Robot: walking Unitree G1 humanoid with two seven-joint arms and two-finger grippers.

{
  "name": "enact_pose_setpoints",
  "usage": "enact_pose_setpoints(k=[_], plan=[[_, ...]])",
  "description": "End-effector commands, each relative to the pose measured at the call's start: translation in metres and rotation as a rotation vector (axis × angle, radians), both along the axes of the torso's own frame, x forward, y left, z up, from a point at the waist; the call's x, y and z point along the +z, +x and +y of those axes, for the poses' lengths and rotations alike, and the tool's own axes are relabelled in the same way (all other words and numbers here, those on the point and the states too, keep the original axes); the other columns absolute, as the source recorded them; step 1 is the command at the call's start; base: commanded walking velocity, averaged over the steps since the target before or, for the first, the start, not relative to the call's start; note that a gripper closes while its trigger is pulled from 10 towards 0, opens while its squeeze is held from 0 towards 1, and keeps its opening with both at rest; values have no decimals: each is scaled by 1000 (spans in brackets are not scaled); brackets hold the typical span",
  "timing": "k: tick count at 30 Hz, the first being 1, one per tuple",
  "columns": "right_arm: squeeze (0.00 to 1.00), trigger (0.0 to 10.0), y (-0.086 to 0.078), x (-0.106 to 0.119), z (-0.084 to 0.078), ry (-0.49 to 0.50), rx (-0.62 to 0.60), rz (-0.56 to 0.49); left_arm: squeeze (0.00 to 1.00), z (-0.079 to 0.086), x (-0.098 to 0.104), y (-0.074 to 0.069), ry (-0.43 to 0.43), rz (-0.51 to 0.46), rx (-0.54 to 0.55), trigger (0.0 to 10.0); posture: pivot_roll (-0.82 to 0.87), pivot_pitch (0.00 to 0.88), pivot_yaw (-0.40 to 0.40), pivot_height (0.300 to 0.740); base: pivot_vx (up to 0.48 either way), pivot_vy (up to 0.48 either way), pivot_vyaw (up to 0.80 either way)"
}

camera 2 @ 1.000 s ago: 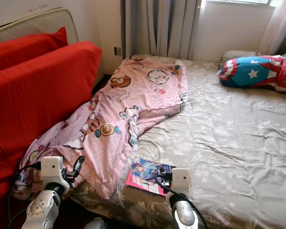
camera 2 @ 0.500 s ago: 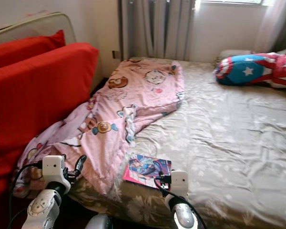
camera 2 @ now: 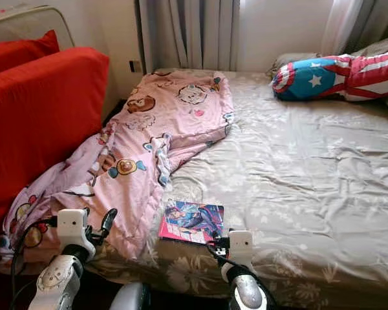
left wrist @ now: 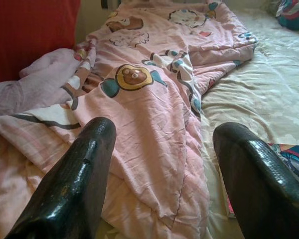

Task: Clean up the room

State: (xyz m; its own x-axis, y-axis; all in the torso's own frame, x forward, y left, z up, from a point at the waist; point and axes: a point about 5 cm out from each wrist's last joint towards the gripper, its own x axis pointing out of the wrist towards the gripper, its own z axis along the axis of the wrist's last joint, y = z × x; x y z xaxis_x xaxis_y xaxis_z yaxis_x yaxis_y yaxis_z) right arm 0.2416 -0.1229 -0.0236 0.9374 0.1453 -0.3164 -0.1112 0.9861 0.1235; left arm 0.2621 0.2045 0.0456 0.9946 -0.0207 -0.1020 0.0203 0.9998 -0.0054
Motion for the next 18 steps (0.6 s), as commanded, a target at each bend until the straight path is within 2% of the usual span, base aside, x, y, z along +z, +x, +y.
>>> enact_pose_setpoints(k=[1, 3, 18], plan=[[0, 10000, 1, 2, 2, 0, 12, -18, 0, 1, -1, 1, -3, 6, -2, 10000, 44, 0, 3, 621, 0, 0, 800], [0, 10000, 1, 1, 1, 6, 8, -12, 0, 0, -1, 1, -3, 6, -4, 10000, 45, 0, 3, 621, 0, 0, 800], [0, 10000, 0, 1, 2, 1, 23, -14, 0, 1, -3, 2, -6, 8, -4, 10000, 47, 0, 3, 621, 0, 0, 0]])
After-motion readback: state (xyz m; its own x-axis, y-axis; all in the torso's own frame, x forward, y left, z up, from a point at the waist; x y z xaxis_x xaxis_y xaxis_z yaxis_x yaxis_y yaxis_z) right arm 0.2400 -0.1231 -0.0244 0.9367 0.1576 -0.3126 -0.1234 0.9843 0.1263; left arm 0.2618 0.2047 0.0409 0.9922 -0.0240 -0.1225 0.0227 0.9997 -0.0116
